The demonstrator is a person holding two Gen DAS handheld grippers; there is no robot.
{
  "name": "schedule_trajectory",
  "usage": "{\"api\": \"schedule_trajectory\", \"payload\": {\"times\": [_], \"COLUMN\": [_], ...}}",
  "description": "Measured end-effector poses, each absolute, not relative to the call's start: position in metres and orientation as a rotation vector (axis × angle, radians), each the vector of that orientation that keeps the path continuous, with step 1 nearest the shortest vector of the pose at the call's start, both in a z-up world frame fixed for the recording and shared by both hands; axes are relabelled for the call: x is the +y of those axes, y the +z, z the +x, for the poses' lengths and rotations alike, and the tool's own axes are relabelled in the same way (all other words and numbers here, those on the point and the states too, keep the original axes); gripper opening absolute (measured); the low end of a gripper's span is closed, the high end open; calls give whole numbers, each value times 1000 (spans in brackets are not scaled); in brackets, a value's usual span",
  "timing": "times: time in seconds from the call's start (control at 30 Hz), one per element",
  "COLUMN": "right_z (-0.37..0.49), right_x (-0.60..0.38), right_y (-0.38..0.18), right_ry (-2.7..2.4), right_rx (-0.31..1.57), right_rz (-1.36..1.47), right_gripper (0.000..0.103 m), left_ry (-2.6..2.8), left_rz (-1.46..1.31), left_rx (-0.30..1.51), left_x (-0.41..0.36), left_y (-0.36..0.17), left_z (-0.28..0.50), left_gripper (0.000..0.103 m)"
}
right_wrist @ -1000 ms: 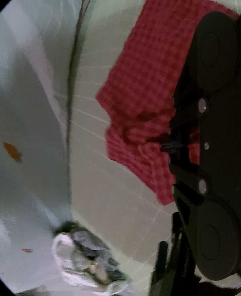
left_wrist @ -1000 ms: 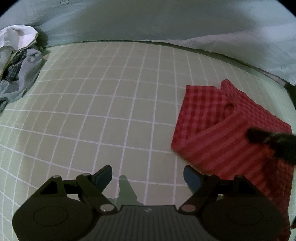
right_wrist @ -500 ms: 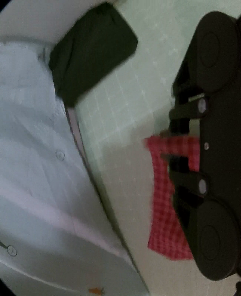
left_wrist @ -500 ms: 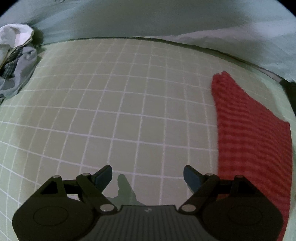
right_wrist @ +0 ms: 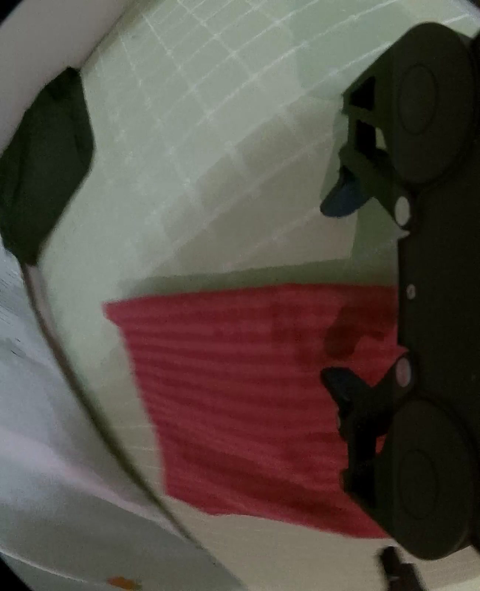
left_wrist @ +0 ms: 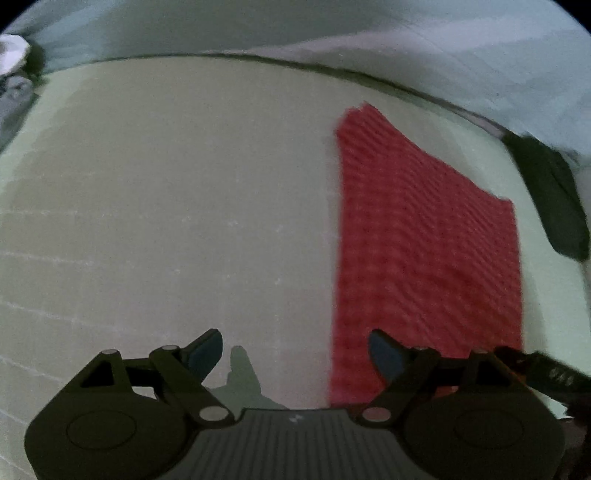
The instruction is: Fold clothes
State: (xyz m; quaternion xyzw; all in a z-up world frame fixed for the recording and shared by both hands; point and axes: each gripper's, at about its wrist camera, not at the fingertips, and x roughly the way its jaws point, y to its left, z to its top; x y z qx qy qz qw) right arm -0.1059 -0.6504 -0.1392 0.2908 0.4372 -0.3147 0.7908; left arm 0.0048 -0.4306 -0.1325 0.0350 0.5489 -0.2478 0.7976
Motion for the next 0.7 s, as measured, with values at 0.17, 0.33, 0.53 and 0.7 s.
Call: {"api": "schedule_trajectory", "payload": {"times": [0.17,0.33,0.53,0.7], "right_z": [-119,-122,-127,-138], "right_x": [-625,-602,-578,-565], "right_y": [-140,-140,-141,-137], "right_ry": [-576,-524,-466,-420], "right_rx": [966,982,981,975], "right_rz": [603,569,538,518], "right_gripper": [91,91,85,60], "left_ry": [-594,-635,-688,-725], "left_rz": [98,127,93,85], "left_rx": [1199,1228,1264,1272], "left_x": [-436,-440,-435,-432], "left_y": [-135,-142,-148,-151], "left_z": [-20,-40,-55,-63], "left_gripper": [86,86,71,47]}}
